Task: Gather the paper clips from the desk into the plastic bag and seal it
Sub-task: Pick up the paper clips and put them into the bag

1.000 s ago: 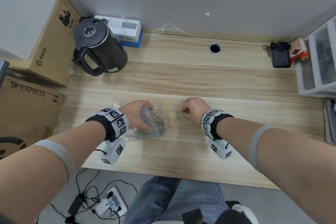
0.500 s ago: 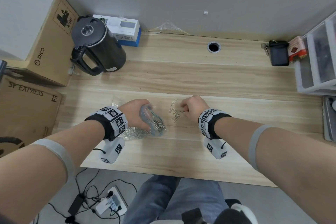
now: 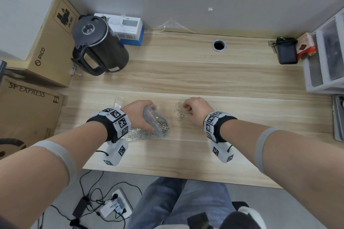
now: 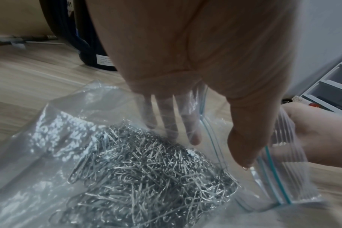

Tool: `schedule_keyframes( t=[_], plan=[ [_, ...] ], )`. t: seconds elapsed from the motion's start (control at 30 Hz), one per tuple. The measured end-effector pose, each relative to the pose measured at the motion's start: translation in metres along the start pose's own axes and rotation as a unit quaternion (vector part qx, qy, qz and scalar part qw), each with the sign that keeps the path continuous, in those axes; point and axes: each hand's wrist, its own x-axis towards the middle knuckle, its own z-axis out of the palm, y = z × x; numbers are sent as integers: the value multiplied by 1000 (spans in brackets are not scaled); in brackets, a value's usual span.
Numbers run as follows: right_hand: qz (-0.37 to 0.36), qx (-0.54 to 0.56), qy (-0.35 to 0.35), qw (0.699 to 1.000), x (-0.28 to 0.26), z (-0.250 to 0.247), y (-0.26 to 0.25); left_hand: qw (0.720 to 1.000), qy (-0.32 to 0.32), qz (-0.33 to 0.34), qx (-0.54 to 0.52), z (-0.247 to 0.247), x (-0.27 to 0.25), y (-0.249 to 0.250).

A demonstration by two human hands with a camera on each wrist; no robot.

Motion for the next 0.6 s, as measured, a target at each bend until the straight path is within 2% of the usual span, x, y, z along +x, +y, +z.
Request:
schedule_keyframes(
  t=[0.33,0.47,0.6],
  plan=[
    [13,23,4,1000,-2,-2,5,1000,0,-3,-11,0,-1,2],
    [48,109,21,993,2,-12,-1,1000,3,0,-14,0,-2,5],
    [64,215,28,974,8,-27,-29,1000,4,-4,-8,-1,-4,7]
  ],
)
